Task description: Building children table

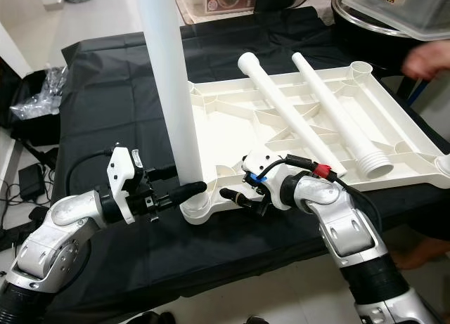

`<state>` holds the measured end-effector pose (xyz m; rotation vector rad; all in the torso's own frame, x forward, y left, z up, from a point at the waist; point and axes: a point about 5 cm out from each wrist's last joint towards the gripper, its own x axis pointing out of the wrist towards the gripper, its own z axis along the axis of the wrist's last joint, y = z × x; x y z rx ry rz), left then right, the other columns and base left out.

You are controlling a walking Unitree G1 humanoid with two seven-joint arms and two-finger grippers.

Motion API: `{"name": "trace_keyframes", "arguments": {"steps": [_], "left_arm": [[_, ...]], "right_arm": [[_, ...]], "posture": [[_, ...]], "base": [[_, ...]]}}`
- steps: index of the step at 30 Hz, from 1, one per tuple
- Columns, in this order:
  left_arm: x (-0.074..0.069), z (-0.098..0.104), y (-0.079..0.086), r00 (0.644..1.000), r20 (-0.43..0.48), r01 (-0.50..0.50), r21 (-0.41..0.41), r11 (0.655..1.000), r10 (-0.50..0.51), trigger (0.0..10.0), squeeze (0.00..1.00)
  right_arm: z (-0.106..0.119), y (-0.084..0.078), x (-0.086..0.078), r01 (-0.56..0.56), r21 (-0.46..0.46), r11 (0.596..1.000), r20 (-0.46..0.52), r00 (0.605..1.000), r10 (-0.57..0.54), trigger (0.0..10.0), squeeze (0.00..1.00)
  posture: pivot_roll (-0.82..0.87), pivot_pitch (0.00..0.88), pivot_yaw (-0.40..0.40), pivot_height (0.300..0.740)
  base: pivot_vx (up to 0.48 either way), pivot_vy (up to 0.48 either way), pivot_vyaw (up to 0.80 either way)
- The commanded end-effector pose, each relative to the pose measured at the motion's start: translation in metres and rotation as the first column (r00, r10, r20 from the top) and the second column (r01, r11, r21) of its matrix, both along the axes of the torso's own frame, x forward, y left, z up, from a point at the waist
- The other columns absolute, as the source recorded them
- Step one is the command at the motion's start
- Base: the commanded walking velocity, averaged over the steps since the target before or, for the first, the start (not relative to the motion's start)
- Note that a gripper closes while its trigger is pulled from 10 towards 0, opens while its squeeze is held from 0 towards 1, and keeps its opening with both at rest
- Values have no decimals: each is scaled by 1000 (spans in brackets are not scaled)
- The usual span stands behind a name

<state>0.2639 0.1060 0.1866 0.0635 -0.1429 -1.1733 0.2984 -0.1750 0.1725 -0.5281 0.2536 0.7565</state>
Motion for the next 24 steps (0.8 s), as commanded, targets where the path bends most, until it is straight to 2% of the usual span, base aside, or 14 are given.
{"name": "trace_keyframes", "arguments": {"steps": [1,7,11,17,18,19,20,21,22,24], "left_arm": [[-5,10,1,996,8,90,-68,994,-89,0,0],[-3,16,10,994,-2,113,-100,989,-114,0,0],[0,17,13,990,-4,138,-91,986,-139,0,0],[3,22,12,979,-14,199,-121,972,-203,0,0],[3,23,11,972,-32,227,-140,964,-234,1373,0],[3,23,11,972,-32,227,-140,964,-234,1373,0],[1,23,11,959,-50,267,-159,951,-278,3451,0],[1,23,11,959,-50,267,-159,951,-278,3451,0],[-4,22,10,931,-77,338,-180,924,-356,10000,212],[-4,22,10,931,-77,338,-180,924,-356,10000,212]], "right_arm": [[-29,1,-8,52,-11,999,-122,991,-53,10000,0],[-38,6,-11,112,39,993,-178,979,-104,10000,0],[-42,2,-11,135,23,991,-200,971,-128,10000,0],[-45,-2,-12,173,12,985,-218,962,-166,10000,0],[-45,-1,-12,176,14,984,-217,962,-169,10000,0],[-45,-1,-12,176,14,984,-217,962,-169,10000,0],[-45,0,-13,177,17,984,-218,961,-169,10000,0],[-45,0,-13,177,17,984,-218,961,-169,10000,0],[-45,1,-14,177,20,984,-219,961,-168,10000,0],[-45,1,-14,177,20,984,-219,961,-168,10000,0]], "posture": [[-51,199,20,740],[-54,198,21,740],[-53,193,22,740],[-57,192,29,740],[-59,191,30,740],[-59,191,30,740],[-61,190,31,740],[-61,190,31,740],[-61,190,32,740],[-61,190,32,740]], "base": [[0,0,0],[0,0,0],[0,0,0],[0,0,0],[0,0,0],[0,0,0],[0,0,0],[0,0,0],[0,0,0],[0,0,0]]}}
